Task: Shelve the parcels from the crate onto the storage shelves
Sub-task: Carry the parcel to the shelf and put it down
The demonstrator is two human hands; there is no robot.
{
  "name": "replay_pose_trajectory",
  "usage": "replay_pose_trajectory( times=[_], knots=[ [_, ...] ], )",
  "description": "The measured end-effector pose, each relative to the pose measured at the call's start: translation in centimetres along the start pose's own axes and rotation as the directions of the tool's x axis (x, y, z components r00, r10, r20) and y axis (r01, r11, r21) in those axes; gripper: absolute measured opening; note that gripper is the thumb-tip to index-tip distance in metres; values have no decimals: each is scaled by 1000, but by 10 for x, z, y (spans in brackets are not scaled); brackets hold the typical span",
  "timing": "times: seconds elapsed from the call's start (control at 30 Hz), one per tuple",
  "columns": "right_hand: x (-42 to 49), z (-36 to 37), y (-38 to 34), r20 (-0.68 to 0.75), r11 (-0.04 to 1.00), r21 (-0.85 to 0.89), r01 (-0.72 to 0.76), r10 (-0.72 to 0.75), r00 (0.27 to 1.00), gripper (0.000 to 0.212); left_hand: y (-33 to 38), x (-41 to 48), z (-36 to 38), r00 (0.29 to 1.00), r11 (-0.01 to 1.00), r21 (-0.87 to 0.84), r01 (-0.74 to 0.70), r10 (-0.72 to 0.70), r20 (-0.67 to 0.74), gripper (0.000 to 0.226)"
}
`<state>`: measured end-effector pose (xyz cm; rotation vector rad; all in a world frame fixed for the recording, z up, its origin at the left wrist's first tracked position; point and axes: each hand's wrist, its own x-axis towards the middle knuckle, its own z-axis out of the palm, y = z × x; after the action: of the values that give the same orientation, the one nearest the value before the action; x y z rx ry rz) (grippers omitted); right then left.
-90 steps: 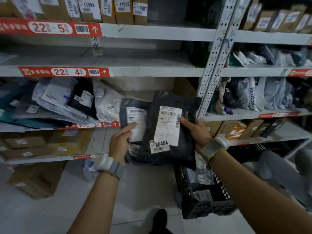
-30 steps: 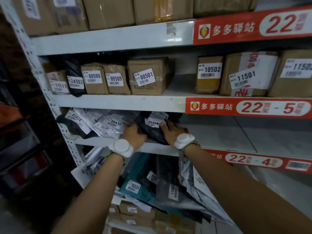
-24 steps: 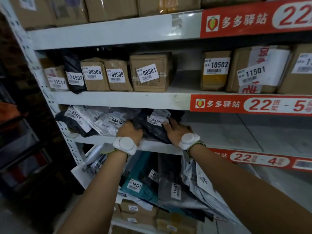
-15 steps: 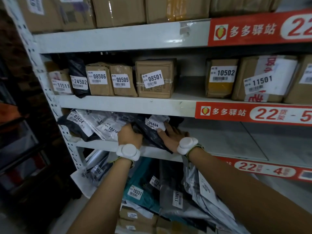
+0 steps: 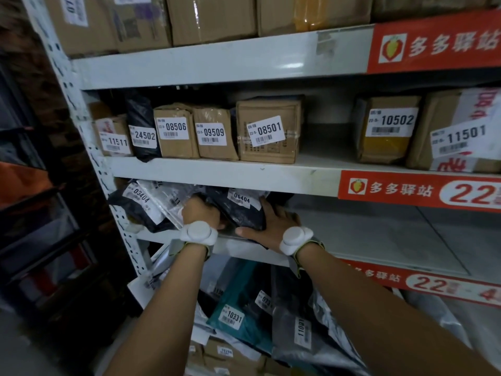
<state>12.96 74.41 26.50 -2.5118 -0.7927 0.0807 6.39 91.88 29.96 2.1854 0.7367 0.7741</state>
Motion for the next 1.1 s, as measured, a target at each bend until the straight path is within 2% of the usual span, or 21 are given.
replay_pose_trajectory(
  times=[0.07, 0.1, 0.3, 0.4, 0.47, 0.57, 0.6, 0.67, 0.73, 0.87, 0.97, 1.1],
  knots=[
    [1, -1, 1, -18, 999, 52, 7, -6, 1000, 116, 6, -1, 0, 1000, 996, 86, -10, 8, 25, 19],
    [1, -1, 1, -29, 997, 82, 9, -7, 1000, 115, 7, -1, 0, 1000, 997, 76, 9, -11, 18, 19],
    [2, -4, 2, -62, 993, 119, 8, -1, 998, 104, 5, -14, 0, 993, 979, -199, 28, -51, -111, 16],
    [1, -4, 2, -36, 990, 139, 0, 5, 999, 106, -11, -13, -8, 984, 940, -339, 41, -97, -148, 15],
    [1, -2, 0, -39, 992, 126, 0, 5, 999, 107, -25, -10, -7, 982, 888, -449, 97, -158, -100, 17],
    [-2, -2, -3, -41, 998, 65, -3, 6, 999, 108, -34, -21, -2, 971, 751, -622, 220, -231, 65, 41],
    [-2, -1, -3, -36, 998, 59, 0, 3, 999, 110, -28, -31, -1, 965, 717, -648, 257, -229, 129, 43],
    [-3, -1, -4, -48, 998, 59, 5, -2, 999, 110, -18, -48, 3, 959, 698, -658, 282, -192, 207, 35],
    [-8, -3, -7, -61, 999, 32, -1, 3, 998, 99, -18, -56, 11, 957, 696, -660, 281, -149, 250, 35],
    [-14, -8, -9, -32, 1000, -5, -11, 10, 999, 75, -21, -53, 11, 969, 742, -630, 230, -114, 221, 28],
    [-5, -4, -6, -14, 1000, -12, 10, -10, 1000, 60, -29, -48, 13, 969, 733, -641, 229, -107, 224, 25],
    [2, 1, -5, -58, 998, -58, 0, -4, 998, 56, -35, -48, 15, 977, 748, -631, 207, -119, 179, 32]
  ],
)
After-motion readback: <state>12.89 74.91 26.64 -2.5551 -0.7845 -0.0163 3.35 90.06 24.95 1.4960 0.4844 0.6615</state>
